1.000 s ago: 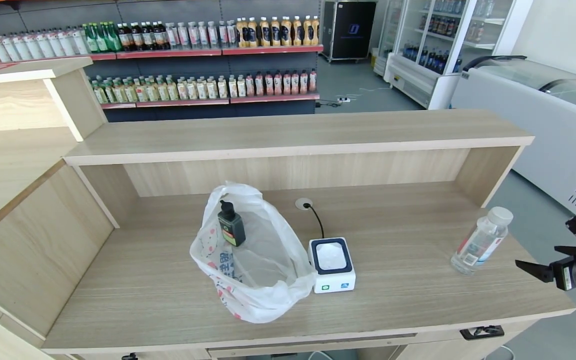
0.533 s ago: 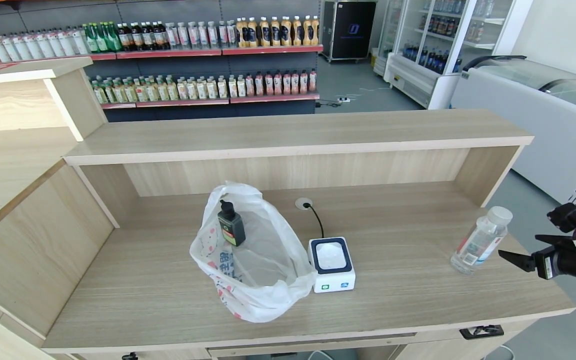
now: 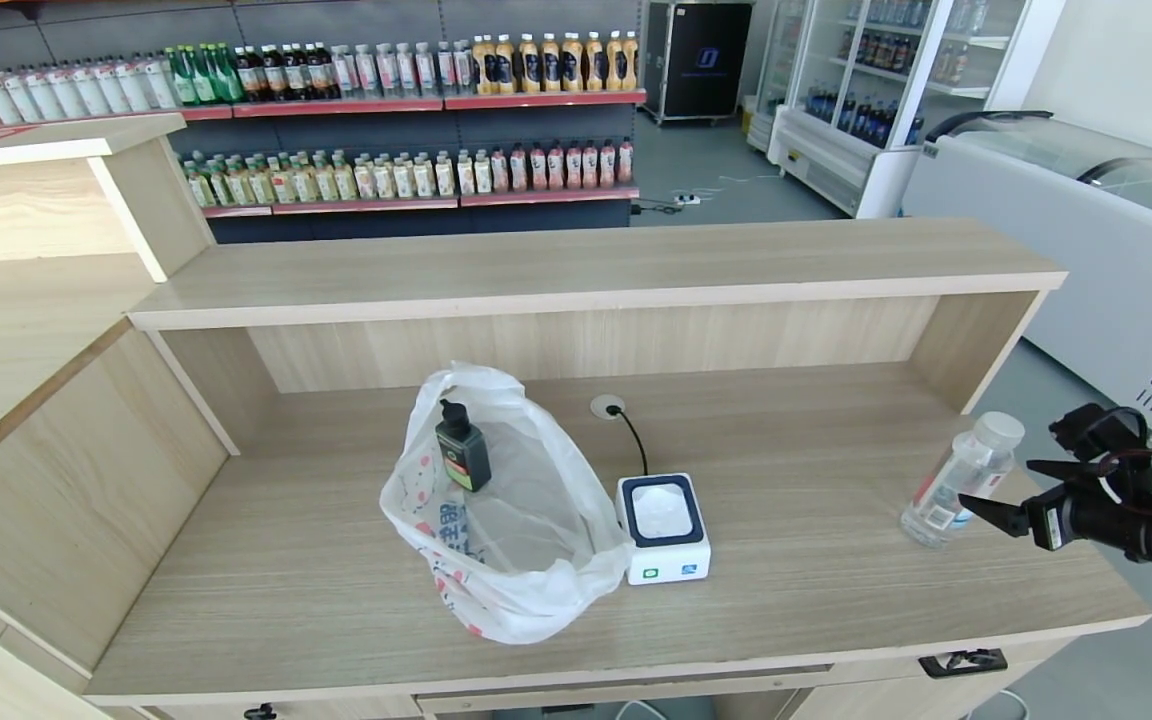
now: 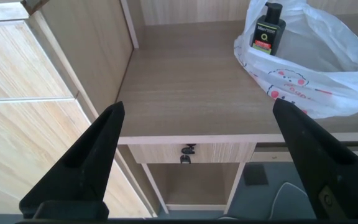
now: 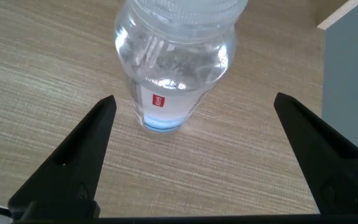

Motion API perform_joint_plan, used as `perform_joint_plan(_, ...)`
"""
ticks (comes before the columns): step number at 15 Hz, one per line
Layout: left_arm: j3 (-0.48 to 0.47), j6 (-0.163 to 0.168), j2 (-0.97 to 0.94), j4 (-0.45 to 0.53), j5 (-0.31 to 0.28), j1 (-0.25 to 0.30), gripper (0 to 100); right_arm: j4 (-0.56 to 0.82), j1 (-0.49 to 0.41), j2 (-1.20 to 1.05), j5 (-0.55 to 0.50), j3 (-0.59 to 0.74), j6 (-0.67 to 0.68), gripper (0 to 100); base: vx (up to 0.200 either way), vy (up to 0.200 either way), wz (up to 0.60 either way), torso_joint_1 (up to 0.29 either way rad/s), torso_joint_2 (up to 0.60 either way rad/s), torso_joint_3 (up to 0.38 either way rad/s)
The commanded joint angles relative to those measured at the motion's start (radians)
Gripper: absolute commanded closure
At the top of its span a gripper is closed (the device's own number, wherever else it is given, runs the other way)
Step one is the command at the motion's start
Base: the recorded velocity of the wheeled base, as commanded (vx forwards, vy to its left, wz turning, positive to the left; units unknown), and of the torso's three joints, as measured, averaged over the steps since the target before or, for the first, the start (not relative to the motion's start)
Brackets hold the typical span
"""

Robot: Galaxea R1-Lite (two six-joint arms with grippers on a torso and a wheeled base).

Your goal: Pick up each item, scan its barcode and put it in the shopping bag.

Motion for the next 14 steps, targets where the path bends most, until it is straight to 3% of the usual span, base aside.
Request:
perform_joint_plan(1,0.000,0.000,0.000,0.000,0.001,0.000,0,-0.018,0.018,0.030,0.000,-0.001,0.001,0,0.000,0.000,0.00,0.000,0.00,0.000)
perform_joint_plan(14,0.000,0.000,0.000,0.000,0.001,0.000,0,-0.106,0.078,0.132,0.000,-0.050,0.022,0,0.000,0.000,0.00,0.000,0.00,0.000)
